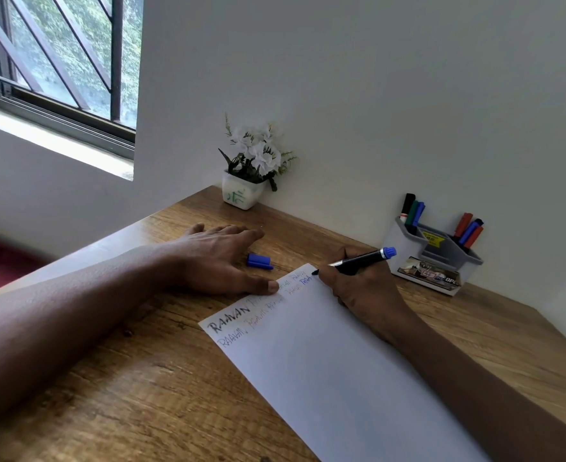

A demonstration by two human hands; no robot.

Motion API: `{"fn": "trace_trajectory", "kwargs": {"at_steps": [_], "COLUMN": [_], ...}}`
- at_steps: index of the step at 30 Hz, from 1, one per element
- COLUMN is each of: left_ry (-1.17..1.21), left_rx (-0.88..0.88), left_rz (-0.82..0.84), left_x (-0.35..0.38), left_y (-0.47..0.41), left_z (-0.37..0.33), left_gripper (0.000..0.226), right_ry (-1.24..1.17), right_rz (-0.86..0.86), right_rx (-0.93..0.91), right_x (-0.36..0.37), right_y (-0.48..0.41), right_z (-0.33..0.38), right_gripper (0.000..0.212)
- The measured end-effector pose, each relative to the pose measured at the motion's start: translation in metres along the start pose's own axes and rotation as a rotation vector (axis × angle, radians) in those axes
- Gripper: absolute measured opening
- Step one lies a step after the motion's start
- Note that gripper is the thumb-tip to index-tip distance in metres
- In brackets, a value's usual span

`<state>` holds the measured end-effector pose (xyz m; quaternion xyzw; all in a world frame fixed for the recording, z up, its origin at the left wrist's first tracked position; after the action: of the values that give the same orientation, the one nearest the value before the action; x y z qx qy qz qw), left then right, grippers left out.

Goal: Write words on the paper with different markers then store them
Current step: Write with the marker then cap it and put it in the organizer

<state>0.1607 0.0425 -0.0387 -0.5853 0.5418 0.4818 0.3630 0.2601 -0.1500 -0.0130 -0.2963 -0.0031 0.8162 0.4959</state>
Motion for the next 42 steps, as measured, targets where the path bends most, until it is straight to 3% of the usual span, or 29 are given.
{"fn": "trace_trajectory", "kwargs": {"at_steps": [24, 34, 42], "left_ry": [0.007, 0.009, 0.025], "left_rx": [-0.012, -0.008, -0.001], "left_rz": [0.003, -0.002, -0.011], "left_x": [-0.001, -0.003, -0.002], "left_y": [0.002, 0.004, 0.002], "left_z": [-0.001, -0.003, -0.002], "left_gripper": [0.108, 0.106, 0.105], "right_ry": [-0.043, -0.047, -0.022], "right_rz": [-0.047, -0.096, -0.126], "right_rx": [0.058, 0.074, 0.107], "right_x": [-0.002, -0.005, -0.007], "right_y": [-0.003, -0.002, -0.002], "right_z": [-0.008, -0.007, -0.010], "right_gripper": [0.025, 0.035, 0.024]}}
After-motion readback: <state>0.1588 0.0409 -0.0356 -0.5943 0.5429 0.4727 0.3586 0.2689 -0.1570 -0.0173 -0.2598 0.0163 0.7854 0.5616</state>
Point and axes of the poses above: each hand's wrist, its own y-axis away from the middle knuckle, its own x-axis out of the palm, z = x × y, the point moved 9 cm from there along -y, towards the middle knuckle, and after that the axes turned 1 degree about -y, right-handed, at the moved point
